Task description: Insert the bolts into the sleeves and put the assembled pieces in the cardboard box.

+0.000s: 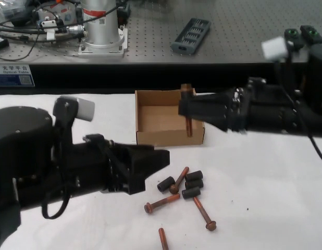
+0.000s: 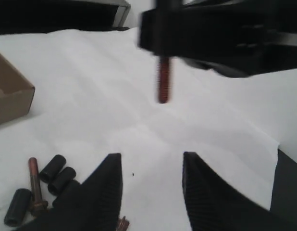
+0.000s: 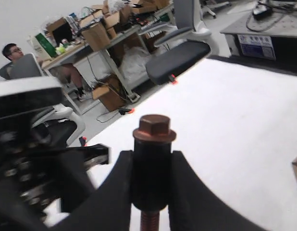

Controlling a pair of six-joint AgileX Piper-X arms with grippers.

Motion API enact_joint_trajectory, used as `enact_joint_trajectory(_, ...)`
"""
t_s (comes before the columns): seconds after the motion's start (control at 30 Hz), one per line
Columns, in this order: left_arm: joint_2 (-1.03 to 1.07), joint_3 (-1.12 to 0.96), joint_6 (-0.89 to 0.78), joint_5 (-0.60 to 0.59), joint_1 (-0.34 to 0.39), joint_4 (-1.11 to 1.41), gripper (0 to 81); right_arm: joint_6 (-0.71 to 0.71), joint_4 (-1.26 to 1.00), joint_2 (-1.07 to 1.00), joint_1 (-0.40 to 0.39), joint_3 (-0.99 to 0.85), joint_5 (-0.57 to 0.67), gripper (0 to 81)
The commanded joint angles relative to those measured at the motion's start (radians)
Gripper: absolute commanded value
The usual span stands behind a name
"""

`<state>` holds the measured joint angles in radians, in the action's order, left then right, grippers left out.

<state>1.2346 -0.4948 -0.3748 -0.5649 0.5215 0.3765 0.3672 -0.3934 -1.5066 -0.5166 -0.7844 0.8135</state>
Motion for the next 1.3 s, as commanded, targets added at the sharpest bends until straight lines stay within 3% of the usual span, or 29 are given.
enact_joint_trajectory(0.0, -0.065, -0.005, 0.009, 0.008, 0.001, -0.005, 30.2, 0.015, 0.042, -0.097, 0.02, -0.103, -0.004, 1.6)
enact_joint_trajectory(0.27, -0.207, -0.005, -0.072, 0.062, 0.001, -0.227, 30.2, 0.015, 0.244, -0.378, 0.025, -0.46, -0.082, 1.6)
enact_joint_trajectory(0.63, -0.287, -0.005, -0.132, 0.064, 0.001, -0.339, 30.2, 0.1, 0.562, -0.66, 0.025, -0.866, -0.333, 1.6)
enact_joint_trajectory(0.97, -0.31, -0.005, -0.142, 0.064, 0.001, -0.339, 30.2, 0.118, 0.819, -0.694, 0.025, -0.947, -0.512, 2.0)
enact_joint_trajectory(1.07, -0.31, -0.005, -0.142, 0.064, 0.001, -0.339, 30.2, 0.096, 0.844, -0.694, 0.025, -0.947, -0.472, 11.0)
enact_joint_trajectory(1.2, -0.309, -0.005, -0.142, 0.041, 0.001, -0.336, 30.2, 0.089, 0.835, -0.694, 0.025, -0.95, -0.417, 42.1)
enact_joint_trajectory(1.27, -0.309, -0.005, -0.142, 0.003, 0.001, -0.33, 30.7, 0.089, 0.836, -0.694, 0.025, -0.954, -0.394, 44.4)
